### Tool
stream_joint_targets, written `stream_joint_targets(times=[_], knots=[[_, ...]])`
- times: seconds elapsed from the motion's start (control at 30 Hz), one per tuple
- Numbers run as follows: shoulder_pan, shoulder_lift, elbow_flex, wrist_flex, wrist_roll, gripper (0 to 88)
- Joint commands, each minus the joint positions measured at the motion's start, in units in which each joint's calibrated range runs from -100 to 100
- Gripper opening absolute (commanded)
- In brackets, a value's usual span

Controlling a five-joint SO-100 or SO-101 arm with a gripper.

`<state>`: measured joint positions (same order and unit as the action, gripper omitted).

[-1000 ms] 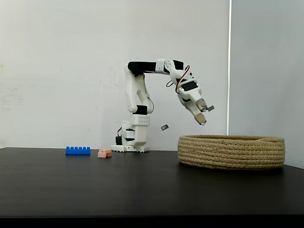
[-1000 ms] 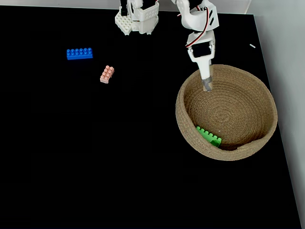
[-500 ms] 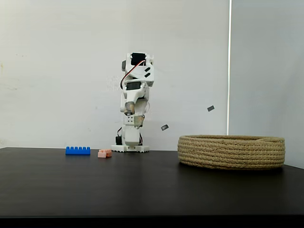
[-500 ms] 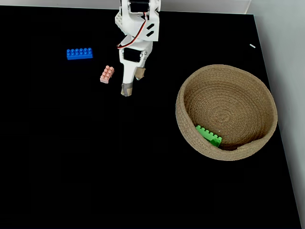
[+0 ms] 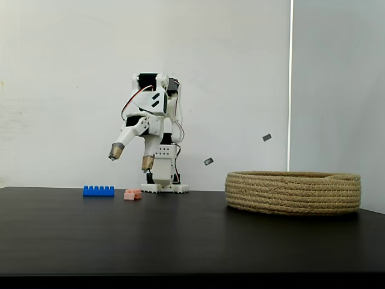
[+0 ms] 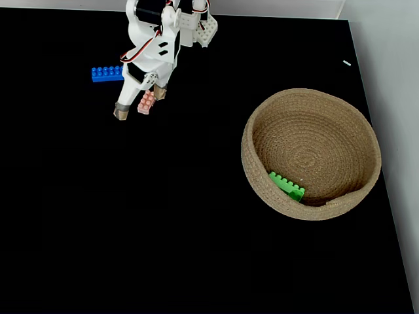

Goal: Place the lego blocks in the tray

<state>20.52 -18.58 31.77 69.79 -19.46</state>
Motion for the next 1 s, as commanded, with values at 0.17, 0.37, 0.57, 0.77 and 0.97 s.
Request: stream_joint_targets(times=[0.17,0.37,0.57,0.77,0.97], knots=[[4.38,-5.59,6.49,-2.61,-9.62,35.5],[4.87,-12.38,19.53,-9.78,-10.79,35.7],[2.40,-13.84,23.91,-13.02,-12.45,36.0],[-0.57,-14.36,27.74,-18.86,-14.02,35.4],[-0.65,-13.76,31.20,-24.19,-13.97,35.1]])
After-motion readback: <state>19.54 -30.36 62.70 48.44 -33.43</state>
